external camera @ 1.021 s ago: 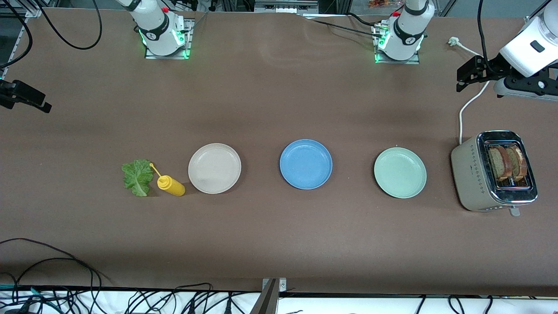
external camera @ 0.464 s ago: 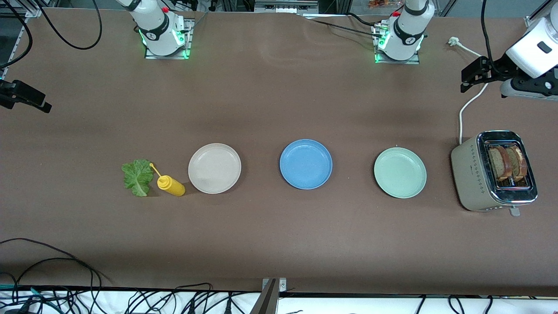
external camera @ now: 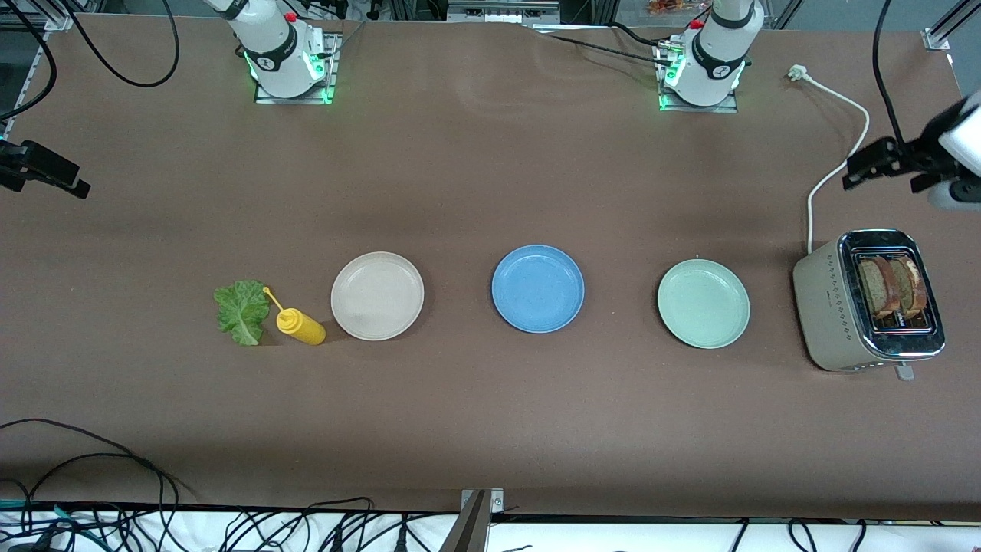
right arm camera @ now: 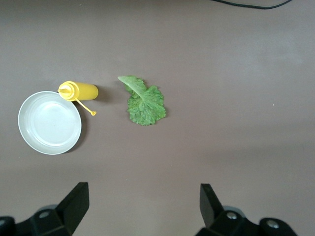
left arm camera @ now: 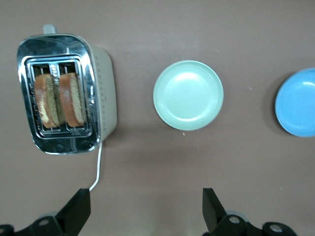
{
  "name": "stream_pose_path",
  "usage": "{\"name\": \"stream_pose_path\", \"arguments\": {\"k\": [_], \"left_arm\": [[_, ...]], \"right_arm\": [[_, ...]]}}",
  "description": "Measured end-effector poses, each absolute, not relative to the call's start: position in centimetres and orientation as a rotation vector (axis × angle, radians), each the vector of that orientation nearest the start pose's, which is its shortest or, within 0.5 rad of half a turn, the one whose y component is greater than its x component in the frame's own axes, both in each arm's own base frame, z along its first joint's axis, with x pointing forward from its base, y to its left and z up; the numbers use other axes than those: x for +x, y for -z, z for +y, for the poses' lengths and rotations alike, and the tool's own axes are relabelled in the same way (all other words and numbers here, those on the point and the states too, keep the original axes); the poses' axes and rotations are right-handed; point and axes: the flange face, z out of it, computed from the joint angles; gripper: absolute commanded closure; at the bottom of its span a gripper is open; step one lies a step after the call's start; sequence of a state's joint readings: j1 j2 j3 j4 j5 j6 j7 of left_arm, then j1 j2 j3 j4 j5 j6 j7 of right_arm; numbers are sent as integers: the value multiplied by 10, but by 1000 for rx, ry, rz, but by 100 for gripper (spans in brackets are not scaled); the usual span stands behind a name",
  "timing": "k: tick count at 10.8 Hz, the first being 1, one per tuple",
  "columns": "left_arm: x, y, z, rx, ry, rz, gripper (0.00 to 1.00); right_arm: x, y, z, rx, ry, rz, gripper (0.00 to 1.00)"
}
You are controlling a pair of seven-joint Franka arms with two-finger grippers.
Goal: Make sandwich in blue plate with both arms
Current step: 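Lower the left gripper over the toaster onto a bread slice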
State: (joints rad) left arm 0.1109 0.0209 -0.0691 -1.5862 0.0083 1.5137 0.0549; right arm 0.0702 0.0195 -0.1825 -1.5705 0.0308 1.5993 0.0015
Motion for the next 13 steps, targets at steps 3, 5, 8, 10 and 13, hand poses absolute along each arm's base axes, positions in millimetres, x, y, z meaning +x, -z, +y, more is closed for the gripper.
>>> {"name": "stream_pose_path", "arguments": {"k": [3, 5, 8, 10, 13], "left_arm": [[585, -568, 64, -3068, -147, -45, 0], [603, -543, 87, -3049, -129, -81, 0], [617, -509, 120, -3054, -141, -142, 0], [625, -480, 124, -3059, -193, -143, 0], [638, -435, 135, -3044, -241, -141, 0]], "right_arm": [[560, -617, -59, -3110, 18, 179, 0], [560, -617, -59, -3110, 18, 179, 0], [560, -617, -59, -3110, 18, 179, 0], [560, -617, -59, -3110, 19, 179, 0], [560, -617, -59, -3110, 19, 179, 0]]}}
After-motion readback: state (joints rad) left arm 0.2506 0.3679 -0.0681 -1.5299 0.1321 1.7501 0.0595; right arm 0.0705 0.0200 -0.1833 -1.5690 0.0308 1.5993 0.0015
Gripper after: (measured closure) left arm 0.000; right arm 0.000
